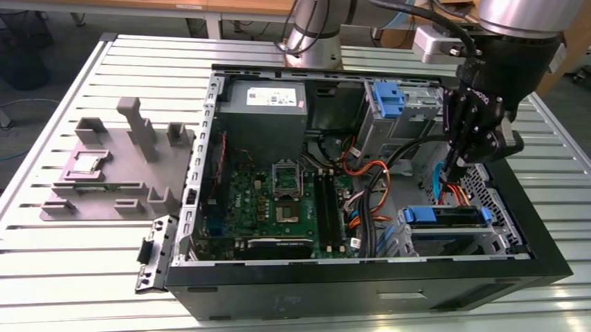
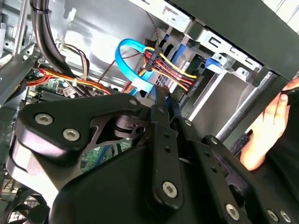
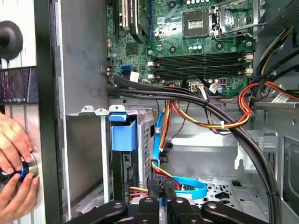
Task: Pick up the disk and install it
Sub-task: 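Insert the second disk wire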
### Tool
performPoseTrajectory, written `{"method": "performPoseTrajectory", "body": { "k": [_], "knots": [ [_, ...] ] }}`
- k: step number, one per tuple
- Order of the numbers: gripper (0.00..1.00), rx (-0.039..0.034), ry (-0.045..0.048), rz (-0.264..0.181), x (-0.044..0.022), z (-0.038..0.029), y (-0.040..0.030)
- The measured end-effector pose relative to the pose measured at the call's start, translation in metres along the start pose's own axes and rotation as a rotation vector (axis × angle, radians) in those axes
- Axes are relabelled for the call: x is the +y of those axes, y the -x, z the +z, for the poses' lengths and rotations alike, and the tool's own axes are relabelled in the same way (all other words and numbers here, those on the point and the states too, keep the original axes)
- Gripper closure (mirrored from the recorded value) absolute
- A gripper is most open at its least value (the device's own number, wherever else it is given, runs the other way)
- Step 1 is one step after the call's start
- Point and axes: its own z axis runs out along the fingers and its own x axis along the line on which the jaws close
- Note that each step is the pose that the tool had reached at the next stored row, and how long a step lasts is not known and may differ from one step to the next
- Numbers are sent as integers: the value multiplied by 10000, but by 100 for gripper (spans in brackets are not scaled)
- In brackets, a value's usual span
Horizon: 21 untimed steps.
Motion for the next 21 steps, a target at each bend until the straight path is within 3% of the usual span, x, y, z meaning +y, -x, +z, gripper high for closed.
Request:
{"method": "performPoseTrajectory", "body": {
  "k": [3, 4, 8, 11, 21],
  "knots": [
    [84, -242, -57, 29, 15, 11, -23],
    [84, -394, -77, 42, 20, 20, -45],
    [84, -623, -153, 74, 33, 50, -141],
    [84, -689, -197, 87, 49, 66, -188],
    [84, -744, -282, 90, 130, 116, -299]
  ]
}}
